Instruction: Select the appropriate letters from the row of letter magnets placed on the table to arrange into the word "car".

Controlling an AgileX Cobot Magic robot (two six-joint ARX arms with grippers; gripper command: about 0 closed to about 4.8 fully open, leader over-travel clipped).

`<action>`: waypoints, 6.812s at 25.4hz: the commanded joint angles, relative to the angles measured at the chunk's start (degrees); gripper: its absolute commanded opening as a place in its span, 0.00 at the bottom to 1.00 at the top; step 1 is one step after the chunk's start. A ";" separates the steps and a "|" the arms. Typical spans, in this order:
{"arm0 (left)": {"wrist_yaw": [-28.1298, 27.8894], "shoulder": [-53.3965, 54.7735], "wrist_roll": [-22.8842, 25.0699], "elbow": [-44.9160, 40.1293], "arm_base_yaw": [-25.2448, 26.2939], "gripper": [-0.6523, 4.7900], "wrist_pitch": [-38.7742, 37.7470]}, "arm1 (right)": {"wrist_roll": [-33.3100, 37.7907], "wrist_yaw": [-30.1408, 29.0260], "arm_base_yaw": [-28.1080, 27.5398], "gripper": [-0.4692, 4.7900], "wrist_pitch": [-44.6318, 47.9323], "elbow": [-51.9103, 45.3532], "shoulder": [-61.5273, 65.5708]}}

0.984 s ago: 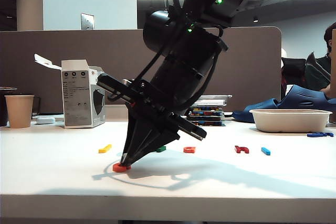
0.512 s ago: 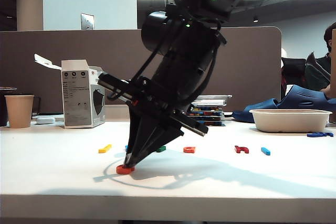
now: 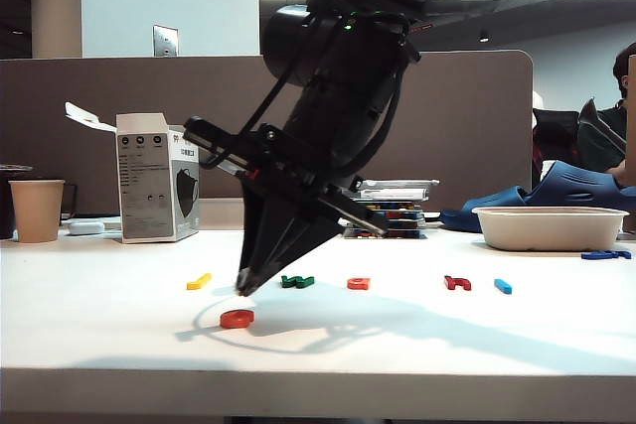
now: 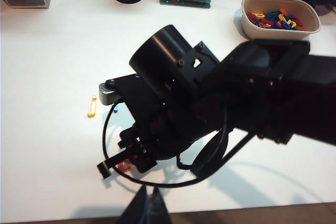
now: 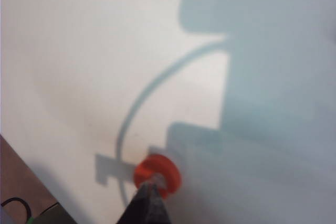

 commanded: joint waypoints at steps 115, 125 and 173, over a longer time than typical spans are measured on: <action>-0.42 -0.09 0.07 0.13 0.00 0.11 0.33 | -4.98 -3.37 -7.10 0.08 -25.22 17.18 11.39; -0.44 -0.11 0.07 0.13 0.00 0.11 0.31 | -1.20 -3.52 -4.98 0.08 -25.64 17.18 11.39; -0.42 -0.11 0.07 0.13 0.00 0.11 0.31 | 1.09 0.50 -4.35 0.08 -26.38 17.27 8.24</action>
